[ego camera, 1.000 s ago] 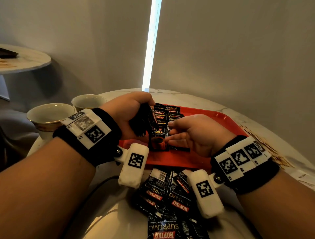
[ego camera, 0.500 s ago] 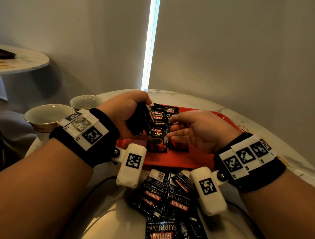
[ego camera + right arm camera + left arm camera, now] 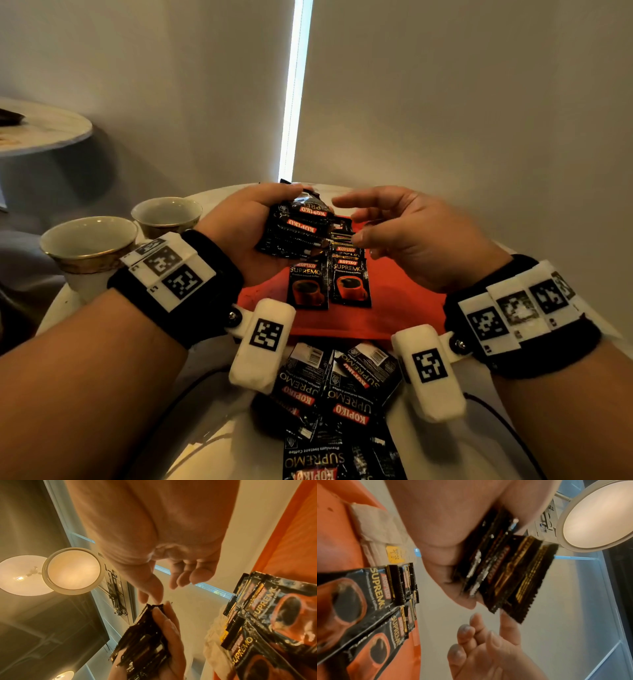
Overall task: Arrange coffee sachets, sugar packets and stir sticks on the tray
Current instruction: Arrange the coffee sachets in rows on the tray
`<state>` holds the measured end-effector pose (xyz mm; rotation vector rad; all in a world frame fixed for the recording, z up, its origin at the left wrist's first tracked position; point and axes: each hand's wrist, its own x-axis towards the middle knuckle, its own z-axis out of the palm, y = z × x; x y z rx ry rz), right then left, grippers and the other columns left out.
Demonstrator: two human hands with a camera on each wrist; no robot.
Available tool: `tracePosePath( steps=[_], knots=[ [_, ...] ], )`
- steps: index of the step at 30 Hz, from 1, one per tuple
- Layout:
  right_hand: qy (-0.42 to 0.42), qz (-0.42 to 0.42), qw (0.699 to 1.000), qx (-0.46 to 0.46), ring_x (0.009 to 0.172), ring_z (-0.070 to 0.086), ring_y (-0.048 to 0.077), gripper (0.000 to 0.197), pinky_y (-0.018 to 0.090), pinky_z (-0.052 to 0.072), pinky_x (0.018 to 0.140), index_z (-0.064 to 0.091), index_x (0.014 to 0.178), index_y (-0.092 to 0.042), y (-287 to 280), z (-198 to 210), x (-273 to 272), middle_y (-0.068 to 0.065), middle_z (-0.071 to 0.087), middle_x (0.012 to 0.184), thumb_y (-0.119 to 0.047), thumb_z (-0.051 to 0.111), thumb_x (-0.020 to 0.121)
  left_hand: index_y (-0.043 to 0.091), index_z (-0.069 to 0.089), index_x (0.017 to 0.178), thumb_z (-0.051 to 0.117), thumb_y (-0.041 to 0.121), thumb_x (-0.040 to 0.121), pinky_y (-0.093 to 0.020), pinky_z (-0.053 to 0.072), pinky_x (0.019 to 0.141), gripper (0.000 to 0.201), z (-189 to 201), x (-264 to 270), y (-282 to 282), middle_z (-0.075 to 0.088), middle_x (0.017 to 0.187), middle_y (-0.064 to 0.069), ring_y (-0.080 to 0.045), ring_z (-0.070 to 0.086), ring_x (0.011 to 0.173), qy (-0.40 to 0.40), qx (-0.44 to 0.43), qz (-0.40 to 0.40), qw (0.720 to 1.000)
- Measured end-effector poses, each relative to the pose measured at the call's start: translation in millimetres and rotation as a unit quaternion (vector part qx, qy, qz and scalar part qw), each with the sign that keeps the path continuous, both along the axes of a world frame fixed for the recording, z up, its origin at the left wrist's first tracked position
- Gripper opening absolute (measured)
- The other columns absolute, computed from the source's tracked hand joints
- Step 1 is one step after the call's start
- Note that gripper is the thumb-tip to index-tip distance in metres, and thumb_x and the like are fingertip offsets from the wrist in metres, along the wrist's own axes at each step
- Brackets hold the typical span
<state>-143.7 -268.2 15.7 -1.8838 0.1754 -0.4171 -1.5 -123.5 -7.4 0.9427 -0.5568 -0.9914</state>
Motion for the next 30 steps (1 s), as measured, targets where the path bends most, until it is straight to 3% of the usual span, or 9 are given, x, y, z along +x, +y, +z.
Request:
tracePosePath(
  steps=[1,3,7,10,13,19,24,27,30],
  knots=[
    [-0.002,0.006,1.0,-0.001,0.069,0.064,0.005,0.049,0.021,0.05,0.059,0.078,0.098,-0.026,1.9,-0.3,-0.9,-0.002,0.067,0.088,0.017,0.065,0.08,0.014,0.051,0.124,0.045,0.026,0.099,-0.036,0.057,0.079,0.028,-0.3,-0.8,-0.2,0.057,0.112,-0.016,-0.027,0.062,0.089,0.003,-0.002,-0.002,1.0],
    [-0.009,0.02,1.0,0.005,0.067,0.067,0.002,0.045,0.016,0.052,0.059,0.076,0.103,-0.021,5.1,-0.3,-2.2,-0.007,0.073,0.081,0.016,0.067,0.079,0.012,0.052,0.123,0.044,0.026,0.101,-0.032,0.056,0.071,0.028,-1.1,-1.4,-0.9,0.062,0.101,-0.014,-0.024,0.065,0.08,0.005,-0.004,-0.004,1.0],
    [-0.028,0.028,0.999,0.016,0.067,0.07,0.002,0.039,0.014,0.051,0.058,0.073,0.105,-0.015,9.8,-0.8,-0.1,-0.008,0.075,0.077,0.013,0.068,0.078,0.005,0.058,0.115,0.043,0.029,0.103,-0.036,0.053,0.076,0.032,-1.7,-2.5,0.2,0.07,0.088,-0.012,-0.022,0.069,0.073,-0.005,0.004,-0.011,1.0],
    [-0.036,0.013,0.999,0.011,0.076,0.073,0.012,0.038,0.02,0.055,0.064,0.075,0.102,-0.018,7.0,-4.4,3.4,-0.002,0.077,0.085,0.01,0.07,0.077,0.006,0.059,0.113,0.045,0.03,0.101,-0.037,0.052,0.08,0.03,-1.1,-3.4,1.4,0.069,0.091,-0.012,-0.022,0.068,0.077,-0.005,0.009,-0.008,1.0],
    [-0.045,-0.002,0.999,0.007,0.084,0.075,0.018,0.033,0.023,0.056,0.068,0.077,0.099,-0.018,5.7,-6.5,4.8,0.003,0.078,0.093,0.008,0.071,0.079,0.006,0.055,0.121,0.048,0.03,0.1,-0.037,0.054,0.078,0.033,-1.5,-3.2,1.2,0.066,0.097,-0.012,-0.023,0.066,0.08,-0.002,0.018,-0.004,1.0],
    [-0.053,-0.017,0.998,0.001,0.07,0.071,0.0,0.022,0.011,0.049,0.055,0.074,0.096,-0.013,10.6,-4.1,2.3,-0.008,0.076,0.078,0.003,0.07,0.082,0.004,0.053,0.136,0.05,0.032,0.099,-0.036,0.058,0.074,0.047,-3.7,-2.3,-0.1,0.065,0.106,-0.014,-0.024,0.065,0.083,0.008,0.044,-0.004,0.999],
    [-0.062,-0.036,0.997,-0.02,0.071,0.069,-0.004,0.018,0.008,0.047,0.056,0.075,0.092,-0.015,9.3,-5.3,2.2,-0.011,0.076,0.078,0.0,0.072,0.082,0.011,0.058,0.117,0.047,0.037,0.101,-0.035,0.055,0.074,0.032,-2.6,-3.8,-0.3,0.068,0.088,-0.01,-0.021,0.067,0.073,-0.001,0.067,-0.024,0.997],
    [-0.068,-0.042,0.997,-0.007,0.071,0.069,-0.002,0.016,0.009,0.047,0.055,0.076,0.09,-0.015,7.6,-6.4,3.2,-0.008,0.077,0.08,-0.004,0.073,0.08,0.012,0.056,0.123,0.048,0.041,0.1,-0.035,0.056,0.073,0.038,-3.2,-2.9,-1.0,0.067,0.089,-0.01,-0.021,0.068,0.074,-0.007,0.086,-0.03,0.996],
    [-0.069,-0.049,0.996,0.032,0.08,0.069,0.006,0.012,0.019,0.046,0.057,0.08,0.082,-0.024,3.0,-8.8,6.5,-0.002,0.078,0.091,-0.021,0.076,0.07,0.013,0.062,0.118,0.046,0.047,0.099,-0.035,0.052,0.071,0.042,-3.5,-2.3,-0.4,0.07,0.09,-0.009,-0.021,0.069,0.074,-0.015,0.101,-0.041,0.994]
  ],
)
